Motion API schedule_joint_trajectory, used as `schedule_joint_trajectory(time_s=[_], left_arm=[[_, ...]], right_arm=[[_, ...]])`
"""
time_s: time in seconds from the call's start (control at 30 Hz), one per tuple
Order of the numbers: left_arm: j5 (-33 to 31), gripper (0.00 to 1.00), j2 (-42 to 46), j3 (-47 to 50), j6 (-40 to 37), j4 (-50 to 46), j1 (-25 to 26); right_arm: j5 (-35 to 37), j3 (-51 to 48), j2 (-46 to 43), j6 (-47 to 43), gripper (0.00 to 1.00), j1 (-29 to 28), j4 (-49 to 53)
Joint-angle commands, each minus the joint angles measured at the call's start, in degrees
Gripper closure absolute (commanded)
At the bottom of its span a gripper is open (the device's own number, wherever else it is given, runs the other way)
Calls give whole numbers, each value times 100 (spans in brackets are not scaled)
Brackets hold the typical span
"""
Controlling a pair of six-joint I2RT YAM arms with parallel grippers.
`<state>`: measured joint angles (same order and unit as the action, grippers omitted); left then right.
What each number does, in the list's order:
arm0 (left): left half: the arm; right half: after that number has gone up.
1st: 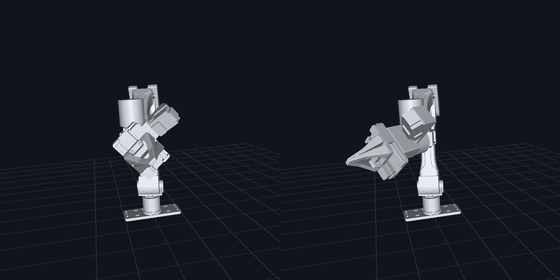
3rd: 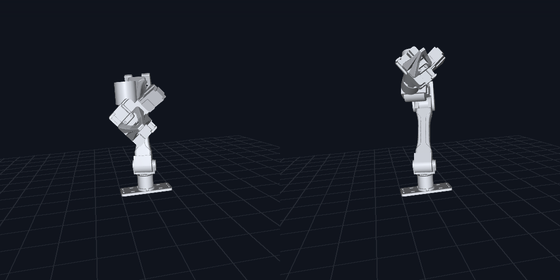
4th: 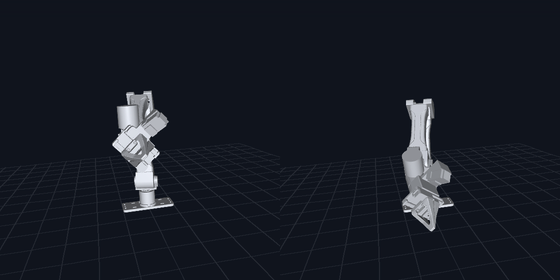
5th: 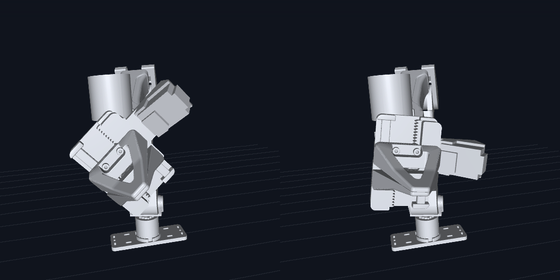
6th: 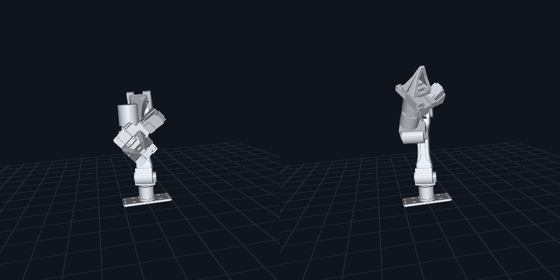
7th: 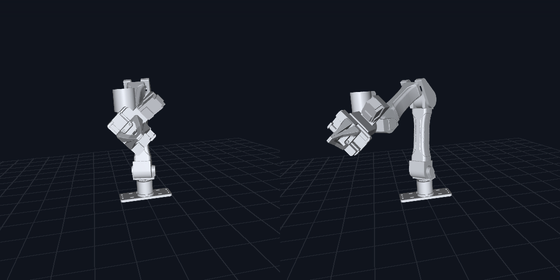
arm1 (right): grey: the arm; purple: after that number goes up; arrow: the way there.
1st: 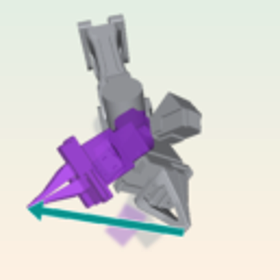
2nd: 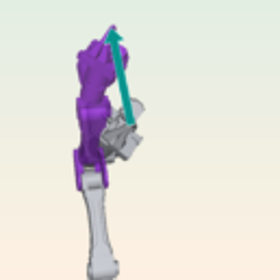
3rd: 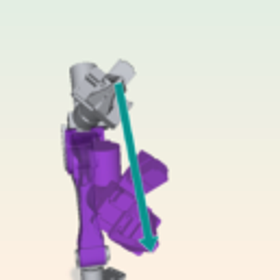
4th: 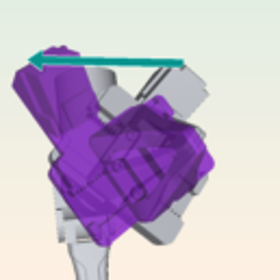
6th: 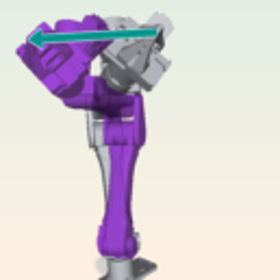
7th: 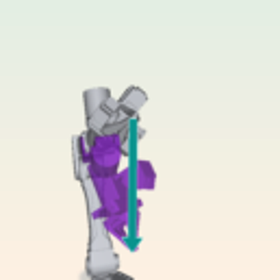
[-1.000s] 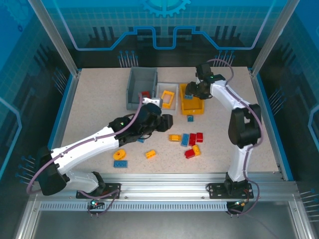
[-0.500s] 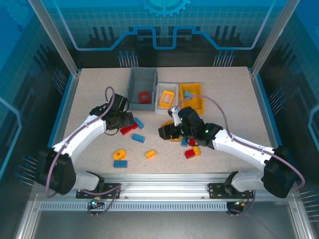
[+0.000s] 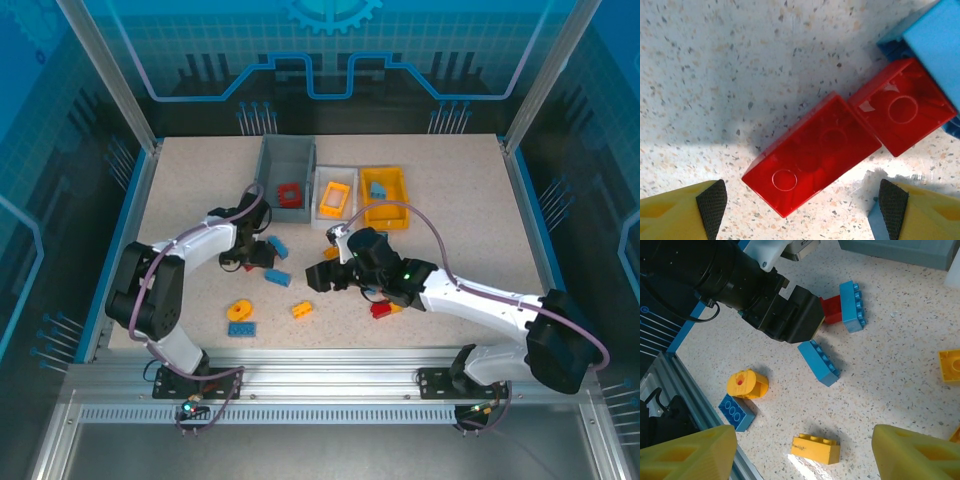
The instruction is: Sort the legos into containers by color
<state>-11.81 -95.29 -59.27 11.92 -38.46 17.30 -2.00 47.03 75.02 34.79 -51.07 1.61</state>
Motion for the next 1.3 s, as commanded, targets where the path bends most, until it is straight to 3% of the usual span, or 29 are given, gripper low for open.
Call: schedule_joint_trajectory(time_s=[0.0, 0.23, 0.37, 0.47, 0.6, 0.8, 0.97, 1.27], left_arm=[[-163, 16, -200, -205, -312, 53, -34], [-155, 23, -678, -436, -382, 65, -34], [83, 38, -626, -365, -212, 23, -26], [132, 56, -482, -209, -73, -15, -14], [-34, 65, -289, 25, 85, 43, -7], [-203, 67, 515, -95, 336, -219, 44], [-116, 66, 634, -901, 570, -497, 224], [-544, 65, -961, -3335, 787, -908, 361]], right_arm=[[-2, 185, 107, 129, 27, -86, -130], [72, 230, 95, 160, 27, -85, -40], [157, 220, 75, 169, 28, -79, 20], [200, 229, 98, 184, 28, -70, 37], [204, 271, 161, 195, 29, -52, 33], [578, 305, -120, 49, 32, -14, 111], [1103, 115, -539, -39, 32, 247, -607], [1164, 821, -247, -142, 32, 843, -617]])
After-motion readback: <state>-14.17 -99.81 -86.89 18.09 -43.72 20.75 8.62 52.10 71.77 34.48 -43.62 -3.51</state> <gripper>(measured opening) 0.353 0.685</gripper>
